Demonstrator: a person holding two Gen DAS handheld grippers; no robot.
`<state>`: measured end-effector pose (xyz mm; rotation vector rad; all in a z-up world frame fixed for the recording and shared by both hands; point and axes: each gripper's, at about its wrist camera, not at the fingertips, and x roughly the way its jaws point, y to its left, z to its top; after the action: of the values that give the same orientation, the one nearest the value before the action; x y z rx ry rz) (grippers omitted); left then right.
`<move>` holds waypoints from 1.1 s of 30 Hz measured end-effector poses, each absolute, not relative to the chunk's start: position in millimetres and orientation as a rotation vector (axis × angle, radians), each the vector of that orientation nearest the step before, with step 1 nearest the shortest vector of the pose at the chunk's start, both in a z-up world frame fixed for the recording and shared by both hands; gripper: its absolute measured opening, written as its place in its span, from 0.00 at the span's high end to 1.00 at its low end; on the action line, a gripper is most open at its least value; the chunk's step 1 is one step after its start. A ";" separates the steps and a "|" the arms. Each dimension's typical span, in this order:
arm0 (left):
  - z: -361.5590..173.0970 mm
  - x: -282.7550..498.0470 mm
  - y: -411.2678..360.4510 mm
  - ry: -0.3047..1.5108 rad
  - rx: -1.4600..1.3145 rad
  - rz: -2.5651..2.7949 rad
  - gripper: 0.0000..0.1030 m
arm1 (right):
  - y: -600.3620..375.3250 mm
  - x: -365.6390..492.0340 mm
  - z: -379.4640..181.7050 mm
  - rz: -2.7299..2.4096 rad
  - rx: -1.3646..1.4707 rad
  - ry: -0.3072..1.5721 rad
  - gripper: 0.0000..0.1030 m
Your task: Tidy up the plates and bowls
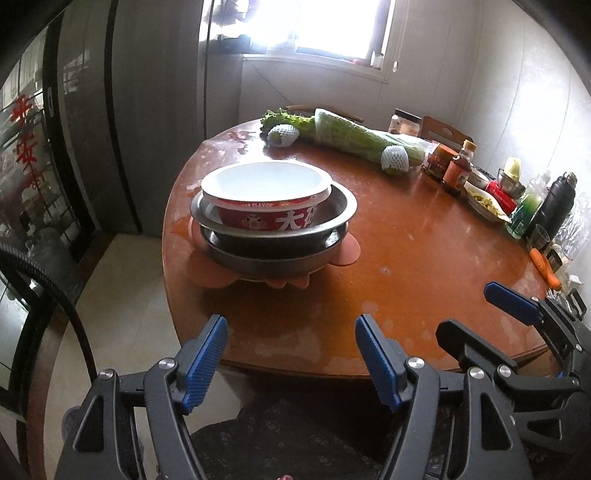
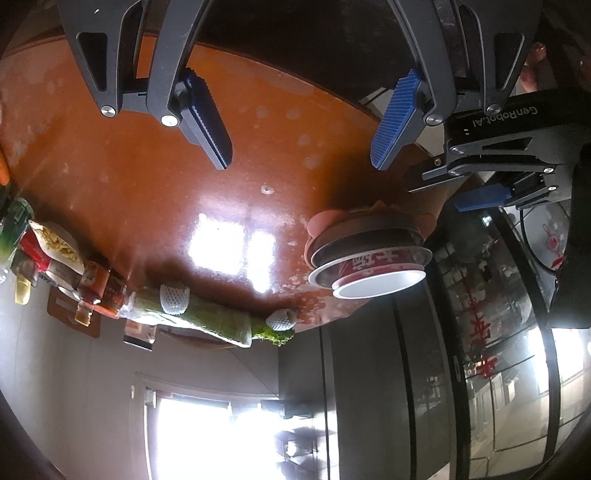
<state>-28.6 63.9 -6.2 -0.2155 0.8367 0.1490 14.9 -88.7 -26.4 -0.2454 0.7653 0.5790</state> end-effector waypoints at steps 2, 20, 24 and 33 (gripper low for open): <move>-5.7 -29.4 65.0 0.834 -0.218 0.157 0.31 | -87.5 14.3 -26.0 0.582 -0.249 0.763 0.24; -8.8 -28.8 65.0 0.852 -0.216 0.159 0.31 | -86.1 12.8 -27.6 0.585 -0.256 0.775 0.23; -9.2 -28.8 65.1 0.854 -0.215 0.162 0.31 | -86.2 13.2 -27.7 0.584 -0.256 0.776 0.23; -10.8 -28.3 65.7 0.862 -0.212 0.159 0.31 | -86.7 13.1 -27.7 0.584 -0.256 0.777 0.23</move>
<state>-28.3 65.7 -10.8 -0.2116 0.8616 0.1593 13.1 -86.7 -27.7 -0.2557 0.7767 0.5839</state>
